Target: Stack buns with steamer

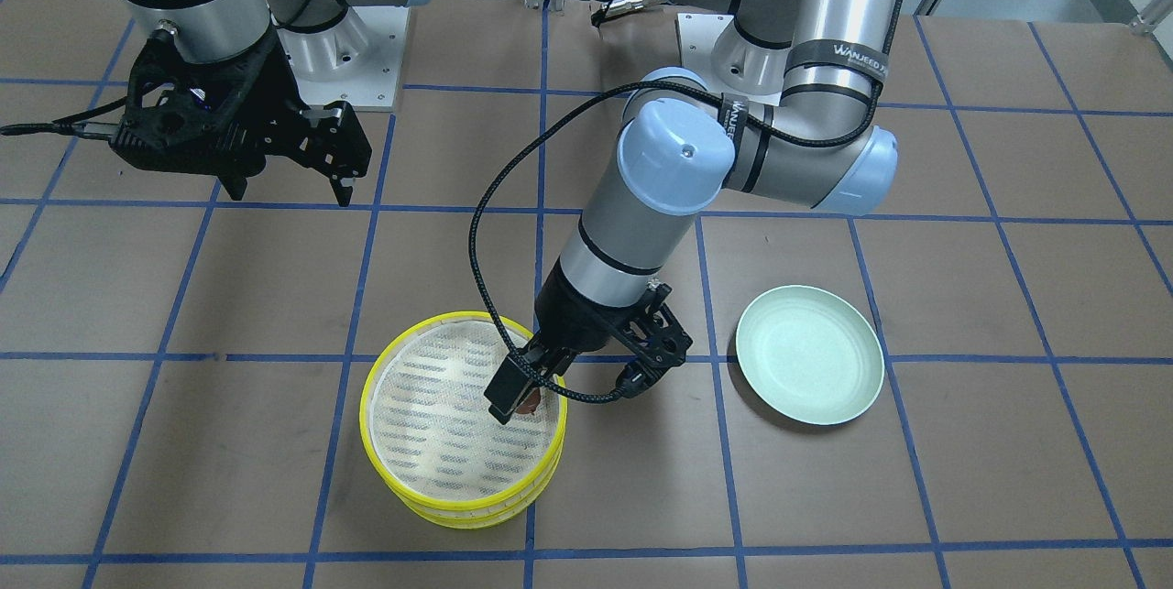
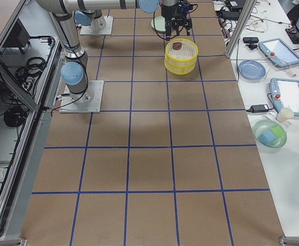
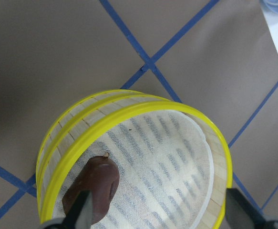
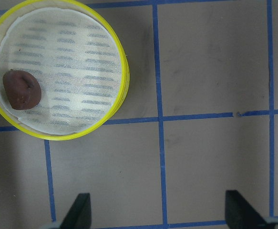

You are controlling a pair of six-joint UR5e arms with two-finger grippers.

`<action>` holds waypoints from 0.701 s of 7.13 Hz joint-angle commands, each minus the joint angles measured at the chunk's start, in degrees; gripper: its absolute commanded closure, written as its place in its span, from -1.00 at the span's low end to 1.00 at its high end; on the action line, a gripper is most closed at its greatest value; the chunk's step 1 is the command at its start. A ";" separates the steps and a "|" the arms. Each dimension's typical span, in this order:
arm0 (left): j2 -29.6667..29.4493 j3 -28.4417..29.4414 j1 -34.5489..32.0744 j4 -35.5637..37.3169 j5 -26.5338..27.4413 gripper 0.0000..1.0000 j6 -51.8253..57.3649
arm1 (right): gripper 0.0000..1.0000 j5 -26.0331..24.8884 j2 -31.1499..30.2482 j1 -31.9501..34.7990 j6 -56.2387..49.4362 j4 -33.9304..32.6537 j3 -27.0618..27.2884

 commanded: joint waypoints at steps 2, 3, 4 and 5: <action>6.23 0.55 12.84 -10.78 -4.55 -1.00 28.50 | -1.00 -0.08 -0.25 0.07 -0.55 -1.22 0.18; 8.25 0.55 15.83 -16.39 -3.60 -1.00 41.75 | -1.00 0.53 -0.77 0.33 -2.65 -3.23 0.18; 10.10 0.64 19.00 -22.80 1.20 -1.00 54.06 | -1.00 0.62 -0.95 0.33 -2.67 -3.16 0.26; 11.86 0.64 20.94 -27.91 6.47 -1.00 64.36 | -1.00 -0.16 -0.95 0.25 -2.75 -3.07 0.27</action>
